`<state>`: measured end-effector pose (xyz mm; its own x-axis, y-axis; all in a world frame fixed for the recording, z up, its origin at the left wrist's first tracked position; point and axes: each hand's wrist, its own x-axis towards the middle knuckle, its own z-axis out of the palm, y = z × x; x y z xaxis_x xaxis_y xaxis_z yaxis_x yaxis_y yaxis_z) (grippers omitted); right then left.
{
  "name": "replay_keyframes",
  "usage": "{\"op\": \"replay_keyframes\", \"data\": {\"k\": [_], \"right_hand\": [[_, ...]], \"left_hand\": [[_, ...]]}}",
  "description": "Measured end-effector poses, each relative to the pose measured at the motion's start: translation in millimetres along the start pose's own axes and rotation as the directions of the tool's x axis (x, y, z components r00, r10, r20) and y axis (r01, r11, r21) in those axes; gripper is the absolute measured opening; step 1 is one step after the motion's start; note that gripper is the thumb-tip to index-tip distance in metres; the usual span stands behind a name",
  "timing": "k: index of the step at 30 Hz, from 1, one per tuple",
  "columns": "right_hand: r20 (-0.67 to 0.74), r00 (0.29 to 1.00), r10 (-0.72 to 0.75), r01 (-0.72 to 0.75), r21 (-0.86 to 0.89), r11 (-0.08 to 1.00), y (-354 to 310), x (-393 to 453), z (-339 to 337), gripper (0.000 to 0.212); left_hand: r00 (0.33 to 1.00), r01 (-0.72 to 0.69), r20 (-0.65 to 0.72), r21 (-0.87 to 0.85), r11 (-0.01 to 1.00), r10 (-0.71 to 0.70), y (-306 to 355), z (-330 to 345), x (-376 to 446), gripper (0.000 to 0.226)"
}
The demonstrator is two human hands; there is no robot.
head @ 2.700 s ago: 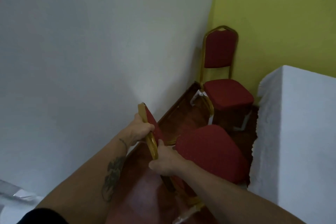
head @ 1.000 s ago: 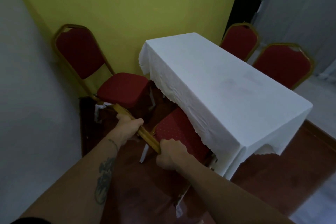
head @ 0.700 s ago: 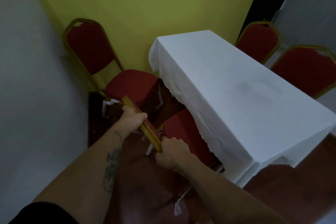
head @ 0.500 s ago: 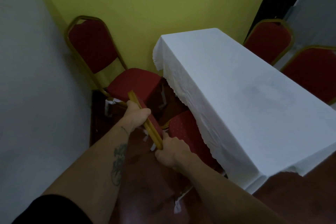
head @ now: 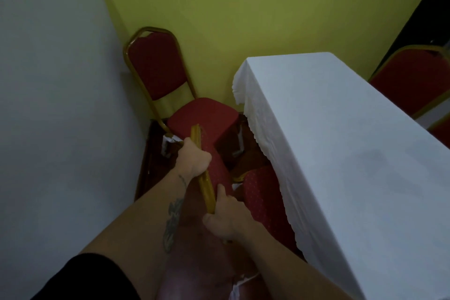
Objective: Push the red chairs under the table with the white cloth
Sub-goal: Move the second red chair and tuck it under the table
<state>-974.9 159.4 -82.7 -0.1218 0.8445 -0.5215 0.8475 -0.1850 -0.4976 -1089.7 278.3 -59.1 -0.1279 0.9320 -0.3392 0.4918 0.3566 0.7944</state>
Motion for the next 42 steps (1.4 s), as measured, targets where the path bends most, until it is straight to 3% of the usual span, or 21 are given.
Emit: {"op": "replay_keyframes", "data": {"k": [5, 12, 14, 15, 17, 20, 23, 26, 32, 42], "right_hand": [[-0.005, 1.0, 0.009, -0.009, -0.004, 1.0, -4.0, 10.2, -4.9, 0.106], [0.024, 0.997, 0.069, -0.068, -0.016, 0.998, -14.4, 12.0, -16.7, 0.115], [-0.012, 0.998, 0.063, -0.062, 0.022, 0.998, -24.8, 18.8, -24.6, 0.116], [-0.039, 0.998, 0.056, -0.054, 0.044, 0.998, -28.9, 23.8, -28.1, 0.116], [-0.098, 0.994, 0.057, -0.051, 0.064, 0.997, -40.6, 36.0, -35.3, 0.113], [-0.184, 0.98, 0.07, -0.058, 0.07, 0.996, -67.7, 54.7, -49.7, 0.089], [-0.216, 0.974, 0.073, -0.07, 0.026, 0.997, -100.2, 74.7, -68.0, 0.071], [-0.273, 0.958, 0.091, -0.101, -0.024, 0.995, -123.9, 100.3, -80.7, 0.075], [-0.315, 0.943, 0.109, -0.147, -0.097, 0.984, -193.6, 163.2, -94.7, 0.083], [-0.24, 0.971, -0.018, -0.019, -0.153, 0.988, -278.3, 297.4, -152.5, 0.087]], "left_hand": [[1.0, 0.017, -0.007, 0.041, 0.999, -0.016, 1.7, -0.7, 19.6, 0.07], [0.934, 0.043, 0.337, 0.234, 0.971, -0.123, 19.4, -33.8, 3.5, 0.101], [0.913, 0.008, 0.393, 0.248, 0.969, -0.108, 18.9, -43.0, 10.9, 0.096], [0.915, -0.023, 0.395, 0.253, 0.967, -0.082, 18.3, -46.4, 14.8, 0.081], [0.945, -0.155, 0.319, 0.245, 0.957, 0.071, 15.9, -58.0, 22.8, 0.043], [0.958, -0.266, 0.16, 0.195, 0.944, 0.236, 9.1, -83.7, 43.7, 0.033], [0.957, -0.275, 0.144, 0.155, 0.949, 0.253, 3.2, -119.2, 75.9, 0.019], [0.956, -0.269, 0.156, 0.115, 0.956, 0.25, -3.1, -153.8, 105.9, 0.029], [0.975, -0.201, 0.095, -0.008, 0.98, 0.201, -26.0, -229.6, 172.0, 0.023], [0.971, -0.197, -0.109, 0.136, 0.971, 0.212, 4.4, -306.6, 270.2, 0.013]]}}
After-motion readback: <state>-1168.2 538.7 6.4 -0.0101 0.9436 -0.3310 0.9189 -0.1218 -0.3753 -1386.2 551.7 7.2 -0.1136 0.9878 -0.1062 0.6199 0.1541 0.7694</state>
